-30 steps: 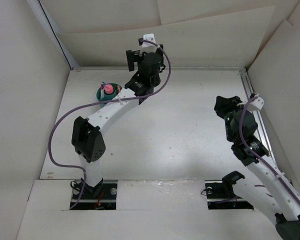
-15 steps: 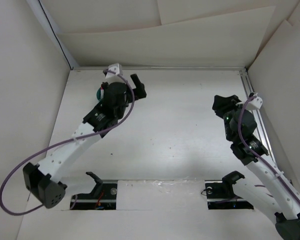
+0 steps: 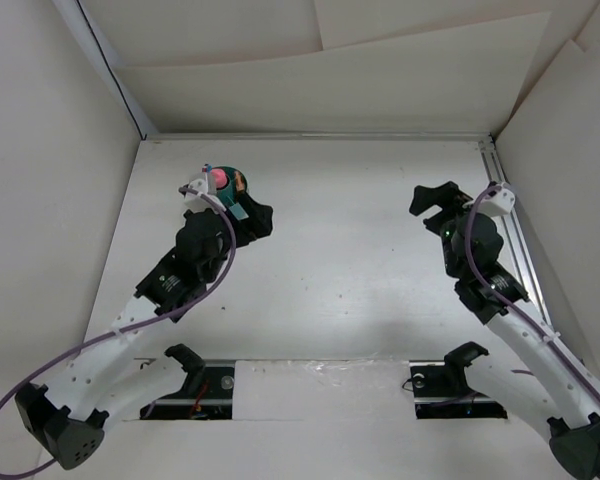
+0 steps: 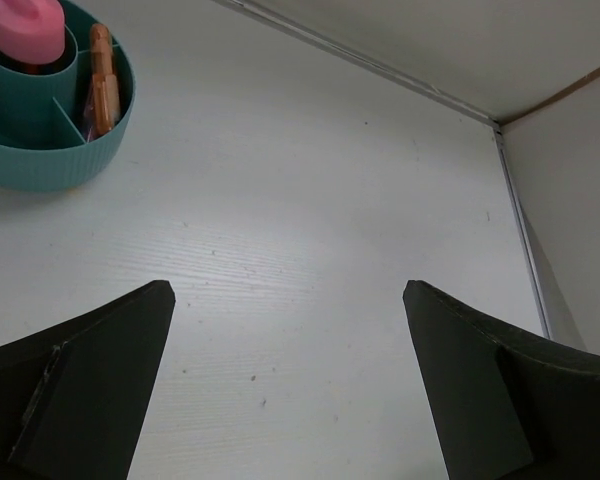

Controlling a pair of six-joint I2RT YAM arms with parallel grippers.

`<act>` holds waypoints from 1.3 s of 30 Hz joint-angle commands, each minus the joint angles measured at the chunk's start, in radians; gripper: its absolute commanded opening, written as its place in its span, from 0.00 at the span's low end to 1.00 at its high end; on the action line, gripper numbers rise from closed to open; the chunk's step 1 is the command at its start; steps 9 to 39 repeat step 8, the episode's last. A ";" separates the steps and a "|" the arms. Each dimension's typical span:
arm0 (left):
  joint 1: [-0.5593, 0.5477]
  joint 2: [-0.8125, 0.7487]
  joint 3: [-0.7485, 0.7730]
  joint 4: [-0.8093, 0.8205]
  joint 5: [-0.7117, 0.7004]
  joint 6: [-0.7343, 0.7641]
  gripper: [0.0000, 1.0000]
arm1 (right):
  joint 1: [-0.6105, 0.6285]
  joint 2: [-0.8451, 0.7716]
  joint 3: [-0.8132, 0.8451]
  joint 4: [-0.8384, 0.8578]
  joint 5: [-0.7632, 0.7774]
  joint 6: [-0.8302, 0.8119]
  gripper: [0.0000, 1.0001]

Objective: Sort the stationery into containers
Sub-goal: Reset both arms

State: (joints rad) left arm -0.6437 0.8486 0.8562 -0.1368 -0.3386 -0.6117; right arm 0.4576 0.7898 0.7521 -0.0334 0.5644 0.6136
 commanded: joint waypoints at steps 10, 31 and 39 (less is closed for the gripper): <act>0.004 -0.174 -0.189 0.101 -0.002 -0.046 1.00 | -0.007 0.009 0.021 0.072 -0.006 -0.014 0.88; 0.004 -0.174 -0.189 0.101 -0.002 -0.046 1.00 | -0.007 0.009 0.021 0.072 -0.006 -0.014 0.88; 0.004 -0.174 -0.189 0.101 -0.002 -0.046 1.00 | -0.007 0.009 0.021 0.072 -0.006 -0.014 0.88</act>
